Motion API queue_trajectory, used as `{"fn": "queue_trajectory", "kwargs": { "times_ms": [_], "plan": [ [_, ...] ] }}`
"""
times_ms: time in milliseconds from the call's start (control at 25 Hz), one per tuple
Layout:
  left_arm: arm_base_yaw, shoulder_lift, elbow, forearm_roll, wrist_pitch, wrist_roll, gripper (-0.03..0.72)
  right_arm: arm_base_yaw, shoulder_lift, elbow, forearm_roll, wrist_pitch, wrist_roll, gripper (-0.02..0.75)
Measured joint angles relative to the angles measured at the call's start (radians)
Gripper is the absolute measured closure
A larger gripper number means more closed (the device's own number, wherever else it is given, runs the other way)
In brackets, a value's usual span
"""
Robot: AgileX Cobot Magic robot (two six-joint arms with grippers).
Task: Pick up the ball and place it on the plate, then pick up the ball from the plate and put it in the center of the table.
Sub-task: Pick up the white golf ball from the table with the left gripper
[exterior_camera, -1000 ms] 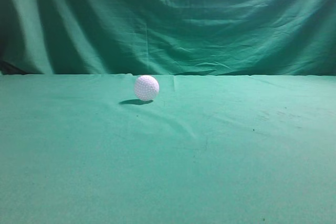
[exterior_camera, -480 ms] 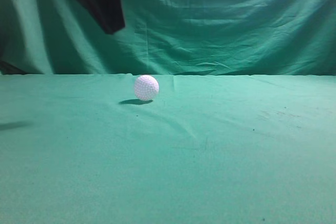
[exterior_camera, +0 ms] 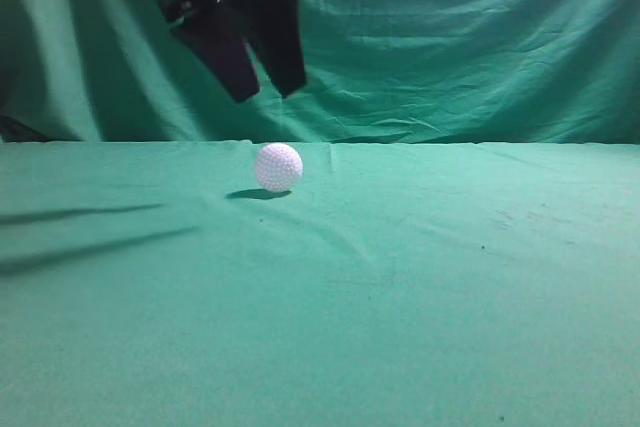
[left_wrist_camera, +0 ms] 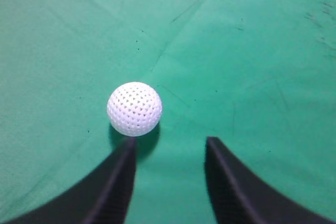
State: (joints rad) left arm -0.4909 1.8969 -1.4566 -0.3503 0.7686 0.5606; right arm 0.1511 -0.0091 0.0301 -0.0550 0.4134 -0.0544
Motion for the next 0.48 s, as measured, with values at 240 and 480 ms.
{"fn": "queue_trajectory", "kwargs": {
  "times_ms": [240, 480],
  "plan": [
    [0.000, 0.044, -0.007, -0.015, -0.041, 0.000, 0.045, 0.000, 0.000, 0.000, 0.000, 0.000, 0.000, 0.738],
    [0.000, 0.105, -0.007, -0.022, -0.087, 0.000, 0.045, 0.000, 0.000, 0.000, 0.000, 0.000, 0.000, 0.738]
  ]
}}
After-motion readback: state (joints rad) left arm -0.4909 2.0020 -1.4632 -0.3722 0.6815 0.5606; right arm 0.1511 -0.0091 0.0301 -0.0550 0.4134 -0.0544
